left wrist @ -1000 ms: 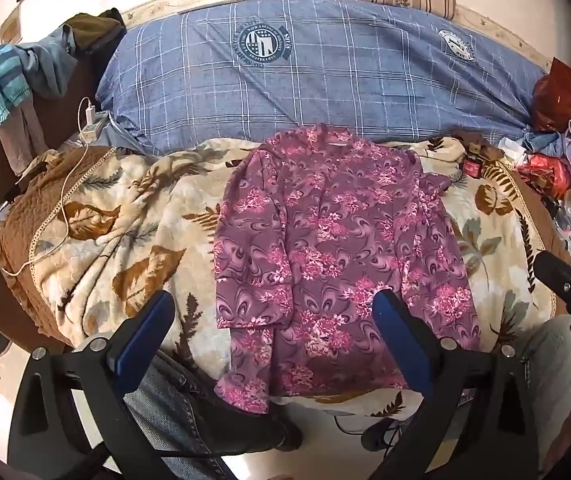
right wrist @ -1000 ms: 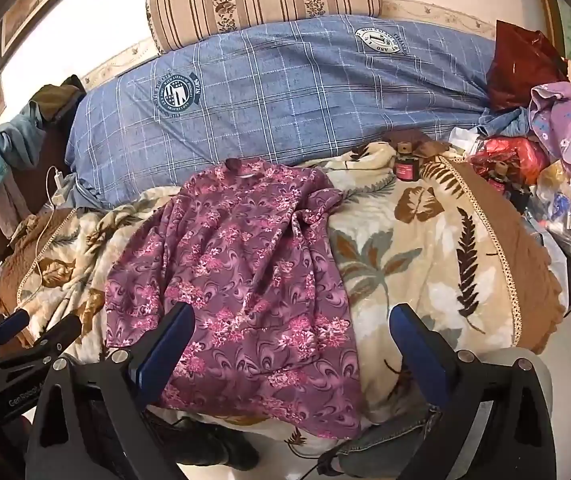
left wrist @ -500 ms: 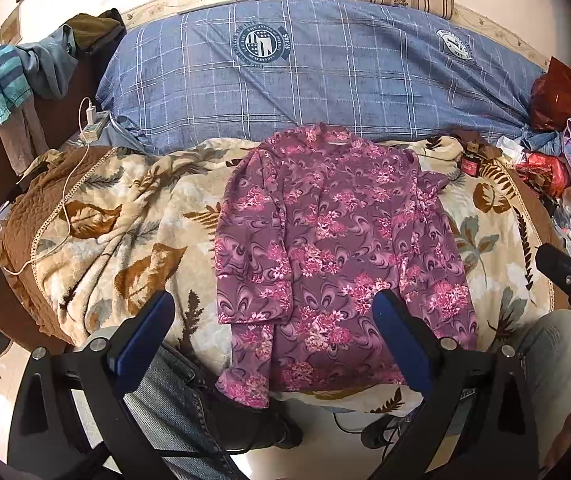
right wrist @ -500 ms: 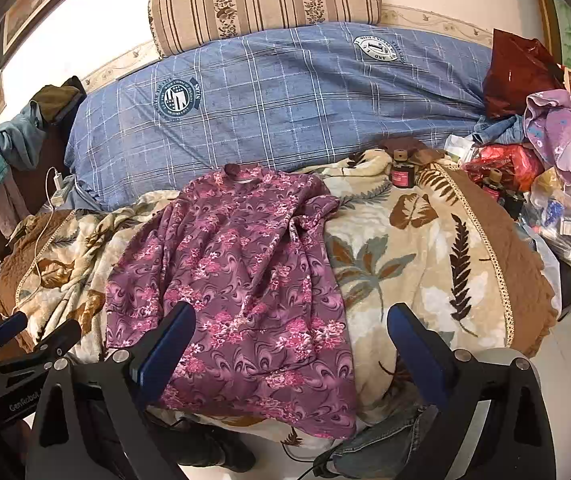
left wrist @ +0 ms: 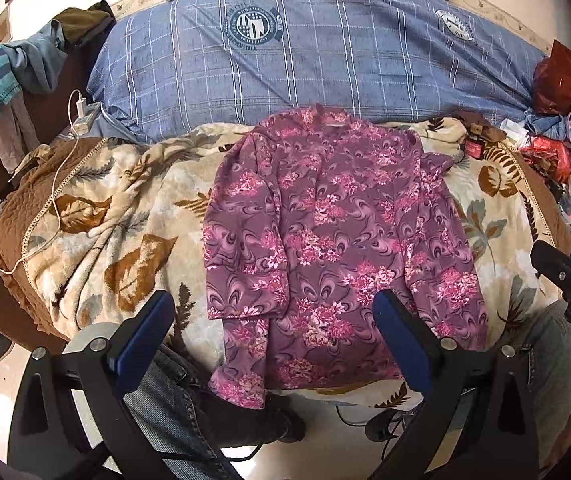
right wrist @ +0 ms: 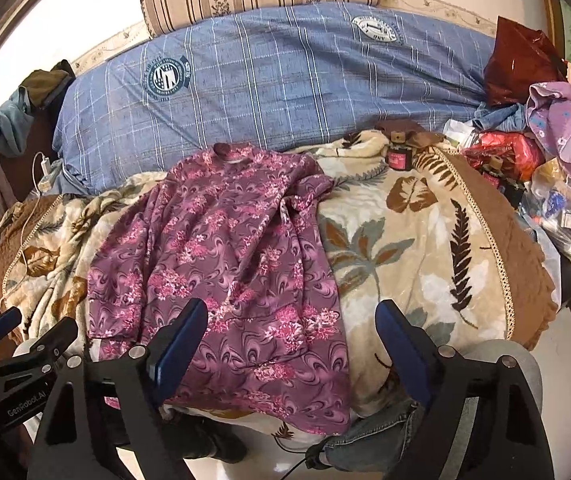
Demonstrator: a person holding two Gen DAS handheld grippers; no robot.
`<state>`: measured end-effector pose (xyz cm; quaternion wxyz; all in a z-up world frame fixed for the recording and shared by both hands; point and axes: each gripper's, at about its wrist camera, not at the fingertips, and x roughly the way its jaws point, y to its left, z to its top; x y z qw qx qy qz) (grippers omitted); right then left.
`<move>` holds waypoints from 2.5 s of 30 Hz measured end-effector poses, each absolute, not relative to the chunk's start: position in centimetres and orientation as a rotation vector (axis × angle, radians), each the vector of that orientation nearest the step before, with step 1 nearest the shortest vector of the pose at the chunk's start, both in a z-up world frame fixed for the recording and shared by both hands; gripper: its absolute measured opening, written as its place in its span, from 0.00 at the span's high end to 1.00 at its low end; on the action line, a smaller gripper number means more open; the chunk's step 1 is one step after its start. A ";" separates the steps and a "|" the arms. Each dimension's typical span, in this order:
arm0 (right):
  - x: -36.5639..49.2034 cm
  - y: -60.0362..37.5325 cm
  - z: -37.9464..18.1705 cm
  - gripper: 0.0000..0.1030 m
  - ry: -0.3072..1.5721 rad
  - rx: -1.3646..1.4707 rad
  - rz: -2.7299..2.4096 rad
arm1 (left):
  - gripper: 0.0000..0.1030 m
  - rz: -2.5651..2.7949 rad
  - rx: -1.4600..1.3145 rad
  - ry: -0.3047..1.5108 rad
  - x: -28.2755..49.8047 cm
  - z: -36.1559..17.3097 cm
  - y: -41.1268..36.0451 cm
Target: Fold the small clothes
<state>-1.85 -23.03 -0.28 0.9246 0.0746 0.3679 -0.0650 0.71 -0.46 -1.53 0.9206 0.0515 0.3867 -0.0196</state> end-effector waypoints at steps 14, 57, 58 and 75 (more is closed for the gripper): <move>1.4 -23.7 -3.8 0.16 0.849 0.168 -0.125 | 0.03 -0.041 0.134 0.871 3.4 -4.7 -2.0; 31.2 -33.0 -8.5 0.98 0.977 0.393 0.196 | 0.99 -0.697 -0.192 1.155 19.2 -9.9 -10.6; 31.2 -32.8 -7.8 0.98 0.968 0.396 0.212 | 0.99 -0.720 -0.209 1.148 19.3 -9.4 -10.4; 27.8 -29.9 -5.4 0.16 0.952 0.408 0.236 | 0.50 -0.519 -0.165 1.173 21.6 -9.0 -6.0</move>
